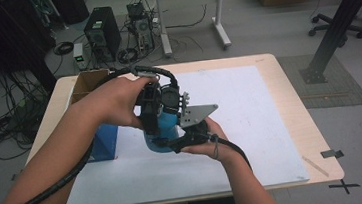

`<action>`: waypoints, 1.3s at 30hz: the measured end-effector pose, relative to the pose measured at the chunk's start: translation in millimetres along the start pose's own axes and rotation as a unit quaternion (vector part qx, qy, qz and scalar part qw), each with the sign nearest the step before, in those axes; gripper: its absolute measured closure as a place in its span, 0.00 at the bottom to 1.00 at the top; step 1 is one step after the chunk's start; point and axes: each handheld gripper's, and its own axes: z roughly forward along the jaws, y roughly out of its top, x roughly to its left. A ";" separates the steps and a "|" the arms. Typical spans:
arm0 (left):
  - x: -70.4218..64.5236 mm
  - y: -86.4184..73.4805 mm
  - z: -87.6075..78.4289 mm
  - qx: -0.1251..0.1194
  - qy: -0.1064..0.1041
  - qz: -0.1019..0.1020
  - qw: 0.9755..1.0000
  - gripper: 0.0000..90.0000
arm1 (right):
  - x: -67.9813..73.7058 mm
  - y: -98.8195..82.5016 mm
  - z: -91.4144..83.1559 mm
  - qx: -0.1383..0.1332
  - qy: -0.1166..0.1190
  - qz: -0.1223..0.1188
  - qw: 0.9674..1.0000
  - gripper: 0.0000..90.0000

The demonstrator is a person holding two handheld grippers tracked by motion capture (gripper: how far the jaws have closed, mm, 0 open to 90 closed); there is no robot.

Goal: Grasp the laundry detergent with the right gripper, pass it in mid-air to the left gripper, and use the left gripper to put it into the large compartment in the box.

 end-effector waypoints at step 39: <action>29.4 -18.1 -20.5 0.030 -0.030 -0.132 0.990 0.43 | 0.4 9.2 -68.1 -0.041 -0.035 0.003 0.999 0.00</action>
